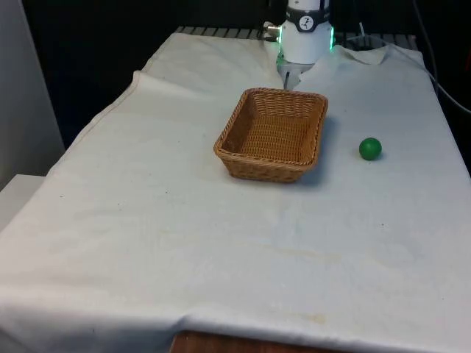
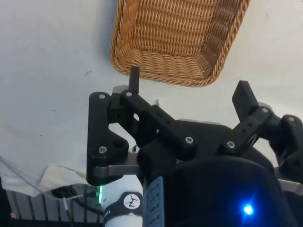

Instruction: Pick up the ball and place it into the basket.

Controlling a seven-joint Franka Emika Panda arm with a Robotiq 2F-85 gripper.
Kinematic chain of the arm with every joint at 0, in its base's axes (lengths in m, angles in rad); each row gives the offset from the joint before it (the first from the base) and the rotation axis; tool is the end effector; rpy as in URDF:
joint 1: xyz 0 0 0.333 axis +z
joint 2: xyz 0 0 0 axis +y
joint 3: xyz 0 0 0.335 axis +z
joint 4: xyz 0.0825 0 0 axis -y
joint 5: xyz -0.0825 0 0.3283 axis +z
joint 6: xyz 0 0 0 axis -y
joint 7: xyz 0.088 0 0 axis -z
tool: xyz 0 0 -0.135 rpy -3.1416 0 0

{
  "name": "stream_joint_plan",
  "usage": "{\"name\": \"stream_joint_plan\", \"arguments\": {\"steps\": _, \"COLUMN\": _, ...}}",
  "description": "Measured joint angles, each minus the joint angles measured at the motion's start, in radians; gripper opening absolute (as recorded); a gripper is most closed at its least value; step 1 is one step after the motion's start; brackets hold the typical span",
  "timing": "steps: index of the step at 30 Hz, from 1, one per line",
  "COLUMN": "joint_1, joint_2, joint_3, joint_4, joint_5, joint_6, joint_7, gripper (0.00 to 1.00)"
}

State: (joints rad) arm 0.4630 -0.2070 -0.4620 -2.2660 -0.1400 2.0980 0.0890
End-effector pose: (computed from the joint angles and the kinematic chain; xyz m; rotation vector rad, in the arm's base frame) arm 0.4370 -0.0172 0.4552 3.1125 -0.0171 0.0348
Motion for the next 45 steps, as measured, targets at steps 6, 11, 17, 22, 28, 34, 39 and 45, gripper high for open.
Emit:
{"name": "stream_joint_plan", "arguments": {"steps": 6, "joint_1": 0.0, "joint_2": 0.0, "joint_3": 0.008, "joint_4": -0.001, "joint_5": -0.001, "joint_6": 0.0, "joint_7": 0.009, "gripper": 1.0}}
{"name": "stream_joint_plan", "arguments": {"steps": 11, "joint_1": 0.0, "joint_2": 0.0, "joint_3": 0.015, "joint_4": -0.002, "joint_5": -0.001, "joint_6": 0.0, "joint_7": 0.018, "gripper": 1.0}}
{"name": "stream_joint_plan", "arguments": {"steps": 17, "joint_1": 0.0, "joint_2": 0.0, "joint_3": 0.029, "joint_4": -0.006, "joint_5": -0.001, "joint_6": 0.001, "joint_7": 0.031, "gripper": 1.0}}
{"name": "stream_joint_plan", "arguments": {"steps": 22, "joint_1": 0.0, "joint_2": 0.0, "joint_3": 0.042, "joint_4": -0.014, "joint_5": -0.001, "joint_6": 0.007, "joint_7": 0.044, "gripper": 1.0}}
{"name": "stream_joint_plan", "arguments": {"steps": 28, "joint_1": 0.001, "joint_2": 0.0, "joint_3": 0.06, "joint_4": -0.025, "joint_5": -0.001, "joint_6": 0.02, "joint_7": 0.066, "gripper": 1.0}}
{"name": "stream_joint_plan", "arguments": {"steps": 34, "joint_1": 0.001, "joint_2": 0.0, "joint_3": 0.074, "joint_4": -0.049, "joint_5": -0.001, "joint_6": 0.064, "joint_7": 0.087, "gripper": 1.0}}
{"name": "stream_joint_plan", "arguments": {"steps": 39, "joint_1": 0.001, "joint_2": 0.0, "joint_3": 0.078, "joint_4": -0.065, "joint_5": 0.003, "joint_6": 0.093, "joint_7": 0.092, "gripper": 1.0}}
{"name": "stream_joint_plan", "arguments": {"steps": 45, "joint_1": 0.001, "joint_2": 0.0, "joint_3": 0.085, "joint_4": -0.086, "joint_5": 0.016, "joint_6": 0.13, "joint_7": 0.092, "gripper": 1.0}}
